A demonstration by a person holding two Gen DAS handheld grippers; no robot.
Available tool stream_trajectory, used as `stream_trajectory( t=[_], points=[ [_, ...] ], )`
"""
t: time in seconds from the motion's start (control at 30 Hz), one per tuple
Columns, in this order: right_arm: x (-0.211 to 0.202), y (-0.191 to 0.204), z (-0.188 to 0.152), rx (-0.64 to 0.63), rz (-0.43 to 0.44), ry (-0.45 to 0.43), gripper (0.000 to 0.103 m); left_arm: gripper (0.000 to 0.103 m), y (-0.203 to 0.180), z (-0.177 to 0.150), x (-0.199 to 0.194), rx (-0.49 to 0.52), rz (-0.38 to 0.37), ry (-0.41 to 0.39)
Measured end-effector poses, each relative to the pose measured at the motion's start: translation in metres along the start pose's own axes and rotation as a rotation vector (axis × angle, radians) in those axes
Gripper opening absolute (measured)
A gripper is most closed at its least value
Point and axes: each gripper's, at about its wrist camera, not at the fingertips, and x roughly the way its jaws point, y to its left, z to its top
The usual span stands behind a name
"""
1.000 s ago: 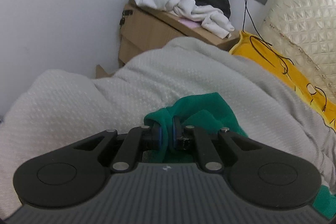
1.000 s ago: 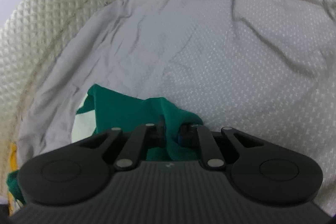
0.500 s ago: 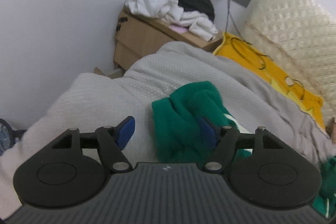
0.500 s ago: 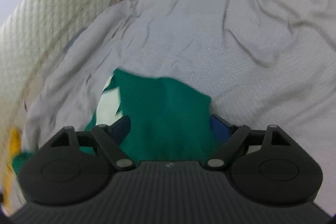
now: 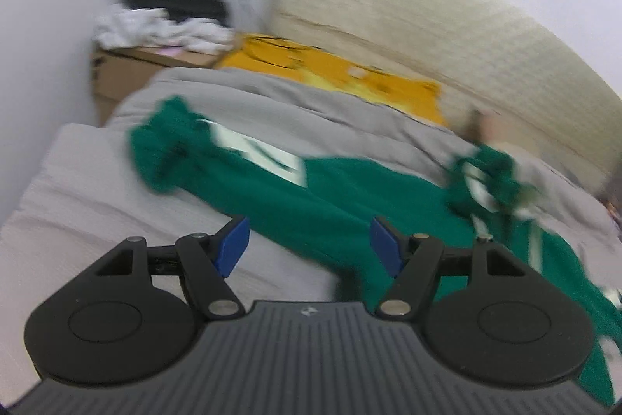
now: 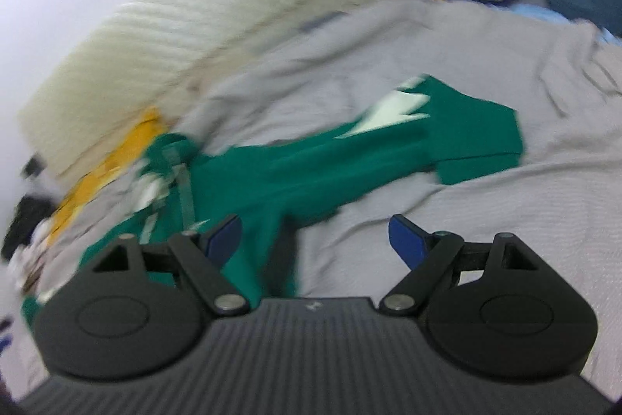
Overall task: Fold large clothes
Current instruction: 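Shake and lay the hoodie flat with both grippers, then open them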
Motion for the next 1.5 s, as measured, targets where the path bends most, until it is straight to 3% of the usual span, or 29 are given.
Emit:
stream_trajectory(
  t=[0.17,0.27,0.6,0.8,1.03,1.17,1.2,1.5],
  points=[
    [-0.055,0.039,-0.031,-0.13,0.108,-0.059,0.084,0.073,-0.069,-0.04,-0.042,0.073,-0.148,-0.003],
    [-0.071,0.051,-0.048,-0.165,0.16,-0.048,0.084,0.073,-0.103,-0.061,-0.063,0.127,-0.201,-0.007],
    [-0.108,0.083,-0.105,-0.327,0.203,-0.07,0.084,0.073,-0.177,-0.127,-0.136,0.217,-0.36,0.023],
    [-0.117,0.092,-0.128,-0.418,0.223,-0.076,0.084,0.073,-0.202,-0.171,-0.161,0.292,-0.368,-0.004],
    [-0.103,0.089,-0.134,-0.422,0.169,-0.047,0.085,0.073,-0.192,-0.206,-0.142,0.271,-0.344,0.051],
    [-0.091,0.085,-0.132,-0.4,0.152,-0.013,0.089,0.079,-0.183,-0.205,-0.132,0.277,-0.318,0.053],
    [-0.09,0.084,-0.131,-0.393,0.146,-0.011,0.102,0.082,-0.18,-0.204,-0.13,0.27,-0.32,0.056],
    [-0.081,0.074,-0.126,-0.335,0.08,-0.035,0.103,0.093,-0.18,-0.207,-0.124,0.292,-0.31,0.057]
  ],
)
